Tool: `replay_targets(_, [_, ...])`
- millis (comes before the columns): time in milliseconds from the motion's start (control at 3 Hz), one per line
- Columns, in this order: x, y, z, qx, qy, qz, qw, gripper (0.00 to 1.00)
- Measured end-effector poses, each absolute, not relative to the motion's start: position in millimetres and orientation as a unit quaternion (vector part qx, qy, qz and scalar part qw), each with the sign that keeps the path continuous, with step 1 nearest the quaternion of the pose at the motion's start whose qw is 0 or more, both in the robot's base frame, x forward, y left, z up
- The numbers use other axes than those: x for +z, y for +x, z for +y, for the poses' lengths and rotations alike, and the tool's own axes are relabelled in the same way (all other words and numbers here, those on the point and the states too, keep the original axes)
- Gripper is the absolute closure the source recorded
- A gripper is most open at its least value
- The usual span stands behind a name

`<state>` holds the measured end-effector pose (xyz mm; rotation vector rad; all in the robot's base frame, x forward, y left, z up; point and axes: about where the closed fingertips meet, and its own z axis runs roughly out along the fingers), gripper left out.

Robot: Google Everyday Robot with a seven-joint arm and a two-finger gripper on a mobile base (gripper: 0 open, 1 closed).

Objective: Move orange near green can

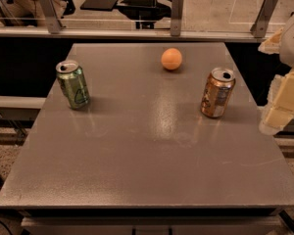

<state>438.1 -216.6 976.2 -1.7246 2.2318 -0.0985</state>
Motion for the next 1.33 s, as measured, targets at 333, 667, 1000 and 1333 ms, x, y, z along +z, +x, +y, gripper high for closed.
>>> replay_targets(333, [976.9,438.5,-216.3,-0.036,-0.603,0.781,0.160,0.00])
replay_targets(667, [983.3,454.2,-213.1,-0.028,-0.599,0.783,0.168,0.00])
replay_targets(1000, [990.1,489.9,-201.9,-0.014,-0.590,0.784,0.194,0.00])
replay_targets(1333, [988.3,535.6,-179.8,0.006,-0.585,0.783,0.213,0.00])
